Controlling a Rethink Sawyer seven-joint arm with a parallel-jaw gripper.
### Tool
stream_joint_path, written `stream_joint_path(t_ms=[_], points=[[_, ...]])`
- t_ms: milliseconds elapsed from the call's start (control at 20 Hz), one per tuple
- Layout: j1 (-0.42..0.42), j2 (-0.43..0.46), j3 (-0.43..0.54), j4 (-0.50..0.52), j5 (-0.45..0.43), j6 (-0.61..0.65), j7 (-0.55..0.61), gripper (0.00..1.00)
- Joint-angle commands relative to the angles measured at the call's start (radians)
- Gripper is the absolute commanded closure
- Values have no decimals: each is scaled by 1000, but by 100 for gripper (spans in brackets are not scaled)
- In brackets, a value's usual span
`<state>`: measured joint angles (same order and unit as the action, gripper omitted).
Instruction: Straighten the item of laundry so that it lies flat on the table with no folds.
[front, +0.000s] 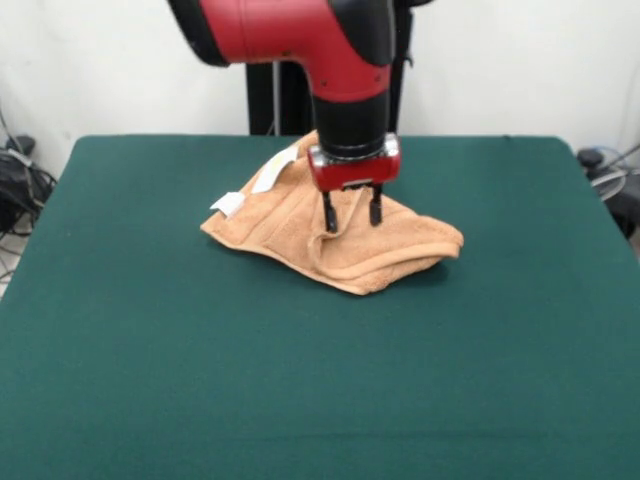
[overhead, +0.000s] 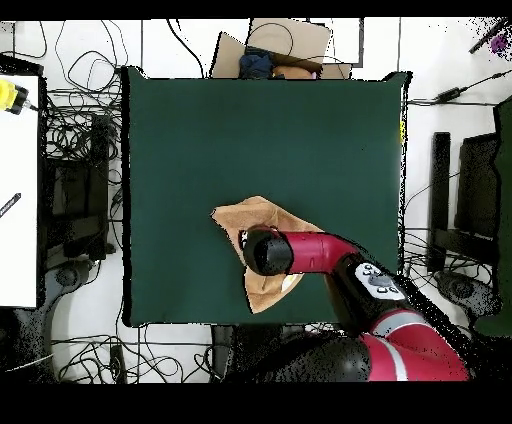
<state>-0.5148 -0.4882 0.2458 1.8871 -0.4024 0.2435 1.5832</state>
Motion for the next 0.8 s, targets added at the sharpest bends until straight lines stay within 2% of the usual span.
stream_joint_path(t_ms=[50, 400, 800], points=[[-18, 30, 70, -76, -74, 11, -18, 0], [-9, -35, 70, -35, -64, 39, 2, 0], [-9, -37, 67, -35, -68, 33, 4, 0]])
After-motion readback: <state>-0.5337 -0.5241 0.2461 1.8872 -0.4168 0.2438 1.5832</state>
